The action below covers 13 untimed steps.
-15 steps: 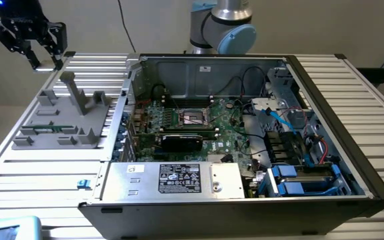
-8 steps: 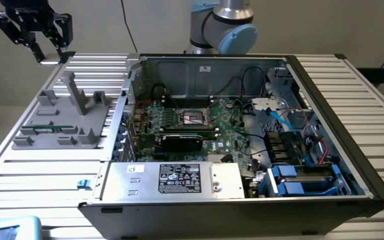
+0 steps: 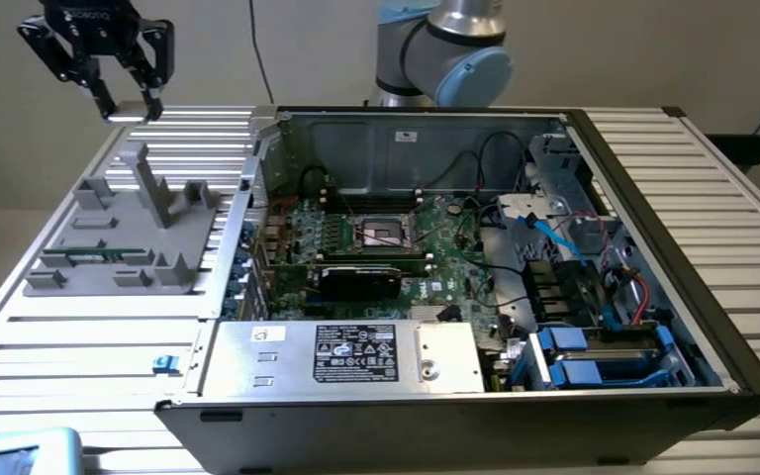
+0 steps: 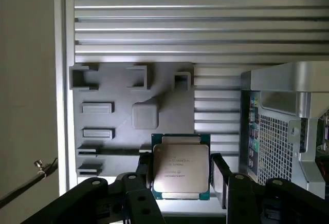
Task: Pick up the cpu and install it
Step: 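Pick up the cpu and move it towards the insertion slot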
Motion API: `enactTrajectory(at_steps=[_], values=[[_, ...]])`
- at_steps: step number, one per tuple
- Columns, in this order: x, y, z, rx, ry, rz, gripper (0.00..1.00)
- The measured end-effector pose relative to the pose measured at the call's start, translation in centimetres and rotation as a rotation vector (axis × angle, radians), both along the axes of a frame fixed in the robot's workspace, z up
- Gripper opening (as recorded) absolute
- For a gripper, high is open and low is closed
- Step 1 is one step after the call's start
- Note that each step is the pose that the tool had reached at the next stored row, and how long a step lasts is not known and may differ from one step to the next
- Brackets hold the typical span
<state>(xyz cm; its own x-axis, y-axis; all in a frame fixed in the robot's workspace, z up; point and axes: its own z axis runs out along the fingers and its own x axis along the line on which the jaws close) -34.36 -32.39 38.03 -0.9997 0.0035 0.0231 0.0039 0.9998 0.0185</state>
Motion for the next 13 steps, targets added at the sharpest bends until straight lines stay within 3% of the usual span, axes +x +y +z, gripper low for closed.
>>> enactTrajectory(at_steps=[13], values=[[5.4, 0.0, 0.2, 0.0, 0.0001, 0.0, 0.56]])
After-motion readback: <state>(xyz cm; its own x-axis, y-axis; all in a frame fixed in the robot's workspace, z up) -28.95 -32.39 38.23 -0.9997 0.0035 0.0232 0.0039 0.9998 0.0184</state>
